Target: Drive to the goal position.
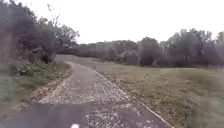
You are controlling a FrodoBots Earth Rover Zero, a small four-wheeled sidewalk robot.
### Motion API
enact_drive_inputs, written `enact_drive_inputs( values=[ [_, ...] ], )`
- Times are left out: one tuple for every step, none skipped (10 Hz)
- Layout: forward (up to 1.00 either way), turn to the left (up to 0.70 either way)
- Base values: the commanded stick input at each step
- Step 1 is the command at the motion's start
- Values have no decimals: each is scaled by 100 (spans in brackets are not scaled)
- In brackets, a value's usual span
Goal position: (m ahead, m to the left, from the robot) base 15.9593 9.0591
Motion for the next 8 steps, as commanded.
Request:
enact_drive_inputs(
  values=[
    [70,0],
    [70,0],
    [70,0],
    [70,0],
    [70,0],
    [70,0],
    [70,0],
    [70,0]
  ],
)
